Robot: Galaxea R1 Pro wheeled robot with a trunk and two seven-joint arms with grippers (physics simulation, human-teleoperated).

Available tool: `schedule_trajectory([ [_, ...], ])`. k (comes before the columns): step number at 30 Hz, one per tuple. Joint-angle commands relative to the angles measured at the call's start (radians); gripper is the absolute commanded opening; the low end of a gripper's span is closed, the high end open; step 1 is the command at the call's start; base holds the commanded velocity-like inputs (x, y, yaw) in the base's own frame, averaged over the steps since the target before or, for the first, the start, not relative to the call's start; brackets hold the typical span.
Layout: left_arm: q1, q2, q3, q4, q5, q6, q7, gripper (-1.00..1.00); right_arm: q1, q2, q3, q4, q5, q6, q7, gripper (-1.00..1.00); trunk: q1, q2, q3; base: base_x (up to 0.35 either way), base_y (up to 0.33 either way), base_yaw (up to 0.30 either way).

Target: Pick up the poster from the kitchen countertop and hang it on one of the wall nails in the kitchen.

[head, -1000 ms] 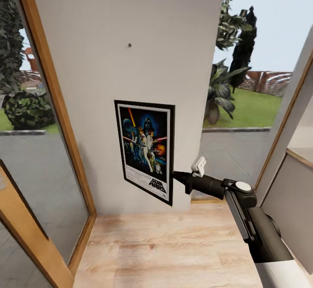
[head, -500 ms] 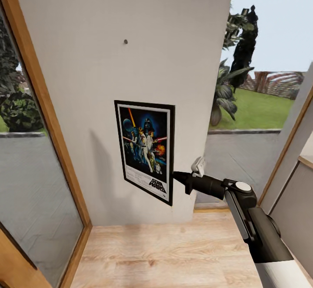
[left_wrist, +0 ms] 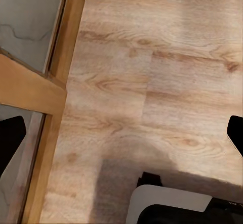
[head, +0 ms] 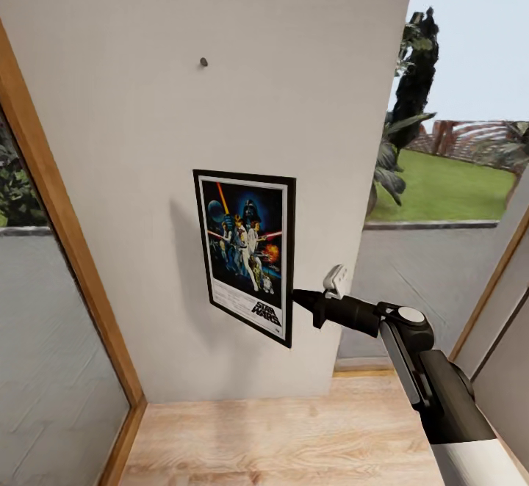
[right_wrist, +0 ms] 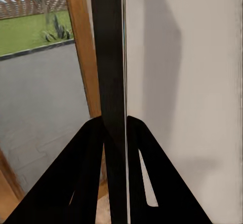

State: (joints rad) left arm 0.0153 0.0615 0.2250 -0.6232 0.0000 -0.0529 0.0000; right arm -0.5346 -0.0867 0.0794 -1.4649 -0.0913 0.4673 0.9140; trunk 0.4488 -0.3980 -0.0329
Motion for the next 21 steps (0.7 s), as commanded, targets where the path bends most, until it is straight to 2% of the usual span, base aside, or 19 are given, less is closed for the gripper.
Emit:
schedule_trajectory([
  [1, 0.0, 0.0, 0.001, -0.001, 0.0, -0.002, 0.0, 1.0, -0.001, -0.001, 0.001, 0.0, -0.012, 0.011, 0.0, -1.0, 0.001, -0.002, -0.002, 0.338, 0.0, 0.0],
  [6, 0.0, 0.0, 0.002, -0.001, 0.0, -0.003, 0.0, 1.0, -0.001, -0.001, 0.0, 0.0, -0.013, 0.011, 0.0, -1.0, 0.001, -0.002, -0.002, 0.217, 0.0, 0.0],
  [14, 0.0, 0.004, 0.005, 0.003, 0.002, -0.005, -0.008, 1.0, -0.001, 0.0, 0.001, -0.003, -0.014, 0.013, 0.0, -1.0, 0.001, -0.002, -0.002, 0.026, 0.0, 0.0],
  [16, 0.0, 0.008, 0.005, 0.005, 0.003, -0.005, -0.015, 1.0, -0.012, 0.003, -0.001, -0.006, -0.02, 0.091, 0.01, -1.0, 0.001, -0.002, -0.002, 0.0, 0.0, 0.0],
  [21, 0.0, 0.009, 0.005, 0.006, 0.003, -0.006, -0.017, 1.0, -0.062, 0.006, -0.001, -0.006, -0.03, 0.143, 0.066, -1.0, 0.001, -0.002, -0.002, 0.0, 0.0, 0.0],
])
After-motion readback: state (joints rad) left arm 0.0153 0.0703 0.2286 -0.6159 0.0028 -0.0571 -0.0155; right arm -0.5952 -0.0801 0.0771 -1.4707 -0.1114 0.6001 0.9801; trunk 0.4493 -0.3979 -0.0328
